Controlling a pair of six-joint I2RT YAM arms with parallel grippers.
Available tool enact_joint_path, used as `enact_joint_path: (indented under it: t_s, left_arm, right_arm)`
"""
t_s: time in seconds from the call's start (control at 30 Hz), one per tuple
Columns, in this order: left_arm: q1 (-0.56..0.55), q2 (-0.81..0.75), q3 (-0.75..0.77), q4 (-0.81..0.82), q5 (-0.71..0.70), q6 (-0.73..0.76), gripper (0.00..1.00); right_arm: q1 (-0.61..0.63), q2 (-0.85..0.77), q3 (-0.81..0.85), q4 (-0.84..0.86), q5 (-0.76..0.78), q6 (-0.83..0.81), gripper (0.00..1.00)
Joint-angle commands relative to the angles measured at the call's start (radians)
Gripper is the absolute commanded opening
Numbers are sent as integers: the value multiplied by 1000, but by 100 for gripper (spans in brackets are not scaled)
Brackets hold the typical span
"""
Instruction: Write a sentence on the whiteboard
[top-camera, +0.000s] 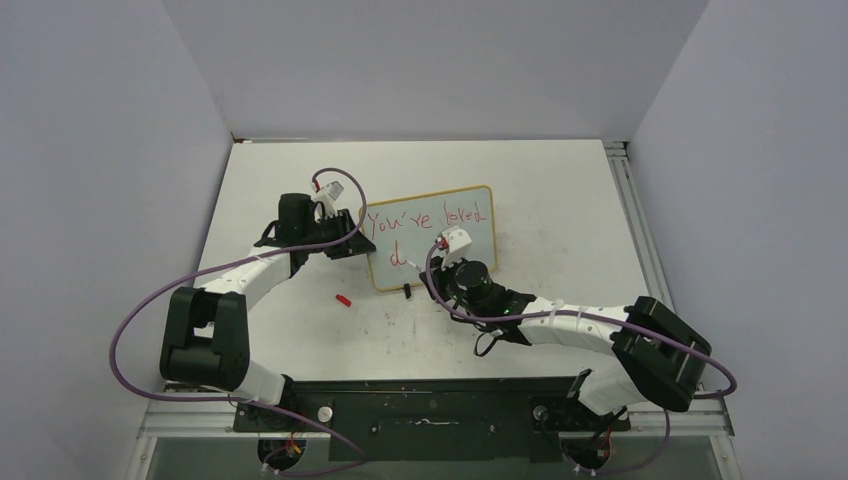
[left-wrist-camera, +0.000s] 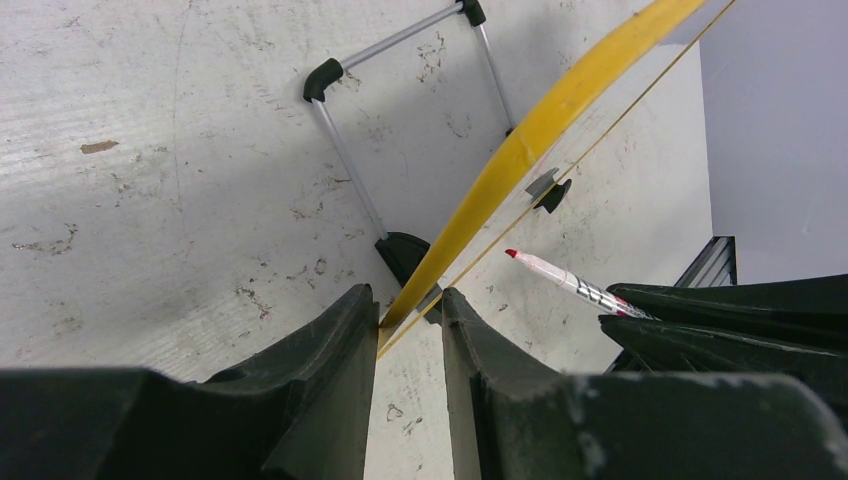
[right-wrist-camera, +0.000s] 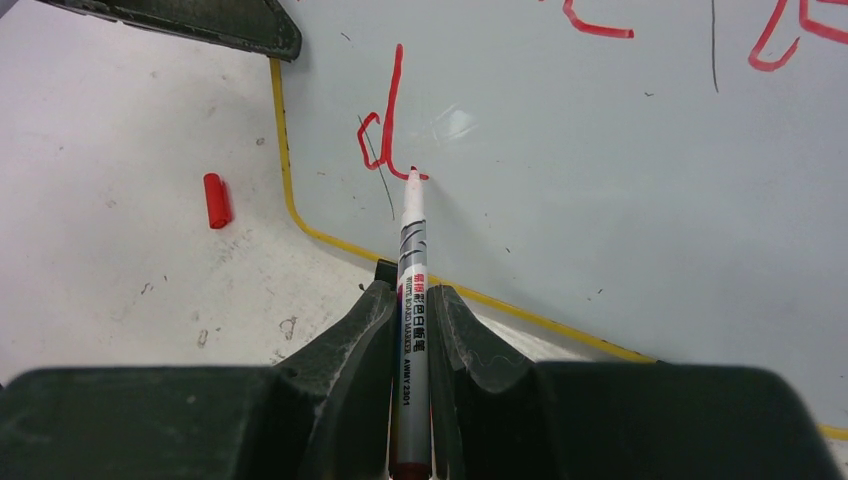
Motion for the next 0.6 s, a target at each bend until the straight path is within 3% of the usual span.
enact_joint_path:
  t_s: [0.0, 0.57]
  left_arm:
    - [-4, -42, 48, 1, 9, 11, 28]
    - [-4, -45, 49, 1, 9, 11, 28]
  right_arm:
    - [-4, 20, 31, 75, -3, -10, 5]
    - [-3, 66, 37, 107, 39, -7, 5]
